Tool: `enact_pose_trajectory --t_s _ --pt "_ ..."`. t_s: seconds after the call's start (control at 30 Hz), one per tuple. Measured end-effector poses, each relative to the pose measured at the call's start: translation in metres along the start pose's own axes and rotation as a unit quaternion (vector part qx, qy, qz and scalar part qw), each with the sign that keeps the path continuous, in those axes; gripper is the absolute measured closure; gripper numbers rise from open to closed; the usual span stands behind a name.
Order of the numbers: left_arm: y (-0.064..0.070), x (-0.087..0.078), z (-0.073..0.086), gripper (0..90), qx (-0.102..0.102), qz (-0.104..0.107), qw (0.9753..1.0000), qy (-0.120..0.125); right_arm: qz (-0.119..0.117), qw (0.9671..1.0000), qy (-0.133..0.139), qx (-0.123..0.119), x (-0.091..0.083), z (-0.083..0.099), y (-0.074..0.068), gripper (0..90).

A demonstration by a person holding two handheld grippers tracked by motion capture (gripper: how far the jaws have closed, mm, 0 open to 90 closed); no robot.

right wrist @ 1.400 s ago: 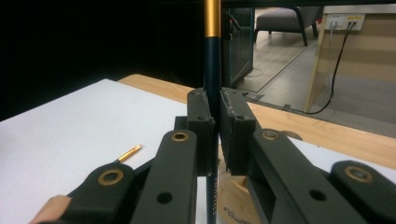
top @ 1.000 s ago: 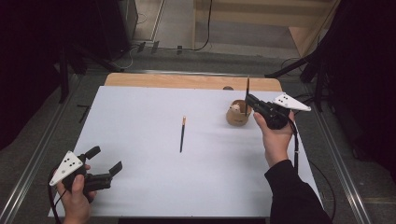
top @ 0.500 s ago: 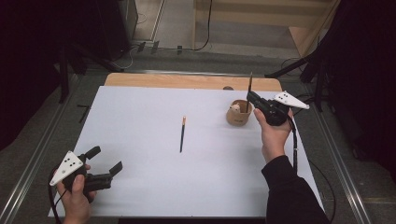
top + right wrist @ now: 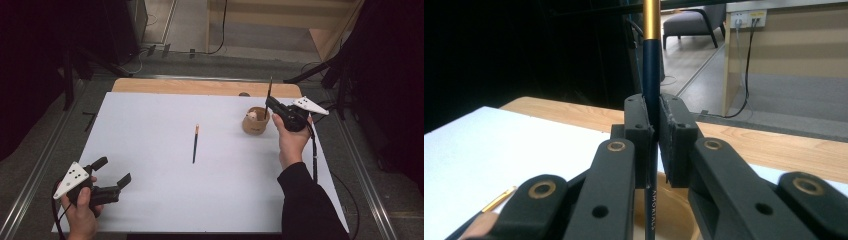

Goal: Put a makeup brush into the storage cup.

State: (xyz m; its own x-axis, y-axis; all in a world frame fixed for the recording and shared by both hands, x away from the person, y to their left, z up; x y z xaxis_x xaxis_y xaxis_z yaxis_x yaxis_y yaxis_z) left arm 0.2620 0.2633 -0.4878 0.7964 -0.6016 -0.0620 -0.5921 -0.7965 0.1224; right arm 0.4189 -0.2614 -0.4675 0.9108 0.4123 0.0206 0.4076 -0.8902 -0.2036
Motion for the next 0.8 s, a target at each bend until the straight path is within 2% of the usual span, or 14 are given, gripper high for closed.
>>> enact_pose_trajectory --t_s 0.8 --pt "0.000 0.001 0.002 0.0 -0.001 0.001 1.0000 -0.003 0.014 0.9987 -0.047 -0.012 0.011 0.030 0.003 84.8"
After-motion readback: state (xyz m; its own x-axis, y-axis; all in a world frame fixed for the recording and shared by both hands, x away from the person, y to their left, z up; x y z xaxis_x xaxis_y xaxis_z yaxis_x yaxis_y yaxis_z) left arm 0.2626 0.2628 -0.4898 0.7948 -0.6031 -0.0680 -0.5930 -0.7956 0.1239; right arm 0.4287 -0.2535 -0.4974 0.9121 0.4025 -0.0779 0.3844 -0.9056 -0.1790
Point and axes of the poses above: each handheld gripper's, and its own axes: x roughly forward along the jaws, z roughly out of its underside, y roughly to its right, the point moved 5 cm from there along x, roughly forward along the jaws, and after that the axes turned 14 degrees about y, right-handed, at the moved point
